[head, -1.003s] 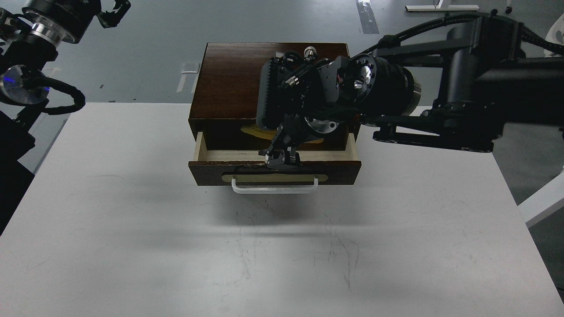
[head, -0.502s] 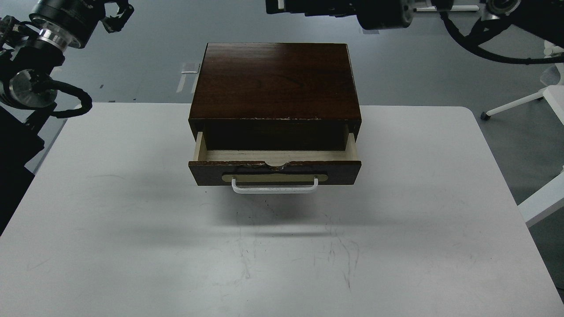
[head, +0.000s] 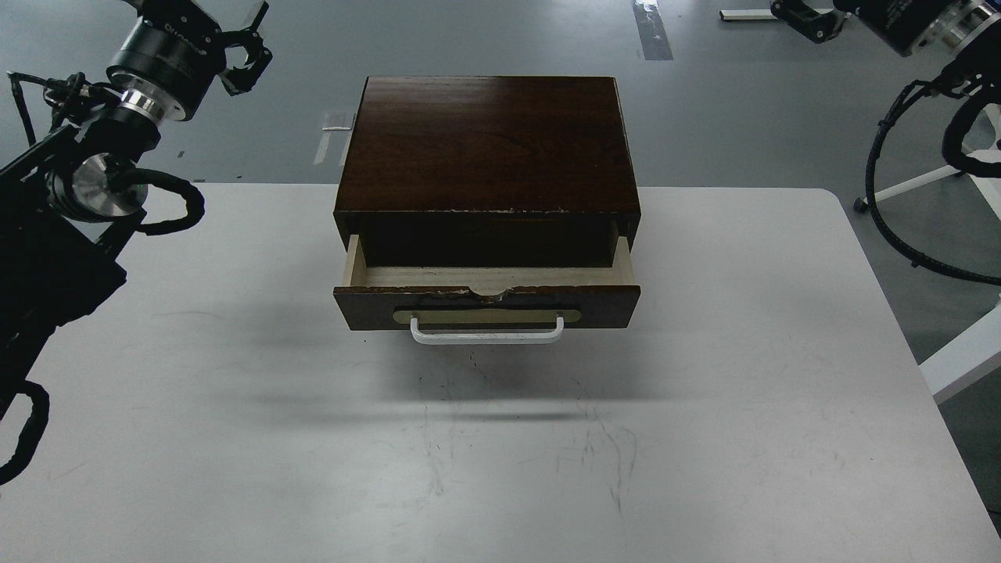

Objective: Put corn in drawer with both arms

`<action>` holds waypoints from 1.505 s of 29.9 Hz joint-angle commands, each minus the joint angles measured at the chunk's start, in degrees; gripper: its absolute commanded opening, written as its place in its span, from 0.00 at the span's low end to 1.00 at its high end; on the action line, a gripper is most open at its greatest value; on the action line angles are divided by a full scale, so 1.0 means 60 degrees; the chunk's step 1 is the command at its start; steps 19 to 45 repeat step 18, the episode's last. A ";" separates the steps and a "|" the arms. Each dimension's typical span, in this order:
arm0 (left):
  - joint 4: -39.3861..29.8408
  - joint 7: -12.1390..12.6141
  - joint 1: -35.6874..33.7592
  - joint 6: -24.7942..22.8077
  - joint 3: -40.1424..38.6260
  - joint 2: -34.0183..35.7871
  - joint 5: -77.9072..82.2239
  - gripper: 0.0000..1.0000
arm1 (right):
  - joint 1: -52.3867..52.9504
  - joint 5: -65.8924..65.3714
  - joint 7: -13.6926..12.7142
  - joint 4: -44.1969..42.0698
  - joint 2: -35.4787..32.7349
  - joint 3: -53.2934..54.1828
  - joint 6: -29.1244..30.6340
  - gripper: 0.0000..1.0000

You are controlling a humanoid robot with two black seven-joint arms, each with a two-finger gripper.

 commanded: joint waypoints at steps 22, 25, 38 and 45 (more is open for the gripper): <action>-0.0069 0.0208 0.1064 0.0000 -0.0543 0.0561 -0.1031 0.98 | -0.2010 0.4079 0.0659 -0.0920 0.0099 0.1208 0.0004 1.00; -0.0069 0.0208 0.1064 0.0000 -0.0543 0.0561 -0.1031 0.98 | -0.2010 0.4079 0.0659 -0.0920 0.0099 0.1208 0.0004 1.00; -0.0069 0.0208 0.1064 0.0000 -0.0543 0.0561 -0.1031 0.98 | -0.2010 0.4079 0.0659 -0.0920 0.0099 0.1208 0.0004 1.00; -0.0069 0.0208 0.1064 0.0000 -0.0543 0.0561 -0.1031 0.98 | -0.2010 0.4079 0.0659 -0.0920 0.0099 0.1208 0.0004 1.00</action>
